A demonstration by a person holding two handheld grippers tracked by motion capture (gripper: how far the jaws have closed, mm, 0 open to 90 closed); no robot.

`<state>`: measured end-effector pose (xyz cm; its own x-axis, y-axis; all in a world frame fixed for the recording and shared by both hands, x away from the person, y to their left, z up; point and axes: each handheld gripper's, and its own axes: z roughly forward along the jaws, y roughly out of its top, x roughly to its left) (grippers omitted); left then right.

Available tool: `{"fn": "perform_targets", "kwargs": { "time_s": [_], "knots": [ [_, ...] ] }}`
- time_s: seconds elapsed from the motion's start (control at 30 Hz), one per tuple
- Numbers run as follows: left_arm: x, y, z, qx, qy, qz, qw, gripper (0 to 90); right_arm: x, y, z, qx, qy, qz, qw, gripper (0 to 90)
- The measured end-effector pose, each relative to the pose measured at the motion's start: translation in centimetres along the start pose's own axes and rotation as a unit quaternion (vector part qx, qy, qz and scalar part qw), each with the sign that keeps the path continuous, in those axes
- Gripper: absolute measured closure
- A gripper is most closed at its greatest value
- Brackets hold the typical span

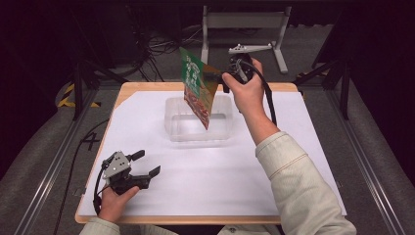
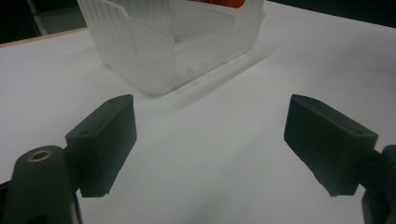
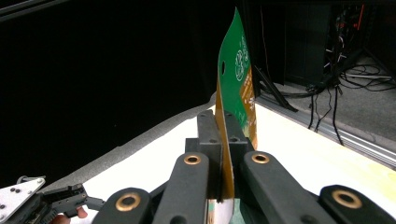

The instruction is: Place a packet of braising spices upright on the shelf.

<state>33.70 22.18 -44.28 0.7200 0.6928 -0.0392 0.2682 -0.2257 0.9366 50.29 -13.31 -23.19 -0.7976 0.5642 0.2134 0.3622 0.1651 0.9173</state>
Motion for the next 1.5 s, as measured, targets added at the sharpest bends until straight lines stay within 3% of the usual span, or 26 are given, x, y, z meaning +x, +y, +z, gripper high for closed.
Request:
{"fn": "perform_targets", "kwargs": {
  "time_s": [0.33, 1.1, 1.5],
  "knots": [
    [0.0, 0.0, 0.0, 0.0, 0.0, 0.0, 1.0, 17.7, -0.4, -0.8, 1.2, 0.006, -0.002, 0.009, 0.9999, 90.0],
    [0.0, 0.0, 0.0, 0.001, -0.002, -0.002, 1.0, 17.7, -0.7, -2.4, 4.1, 0.043, -0.011, -0.005, 0.999, 90.0],
    [0.0, 0.0, 0.0, 0.001, -0.003, -0.002, 1.0, 17.7, -0.7, -2.9, 4.8, 0.055, -0.019, -0.002, 0.9983, 90.0]
  ]
}}
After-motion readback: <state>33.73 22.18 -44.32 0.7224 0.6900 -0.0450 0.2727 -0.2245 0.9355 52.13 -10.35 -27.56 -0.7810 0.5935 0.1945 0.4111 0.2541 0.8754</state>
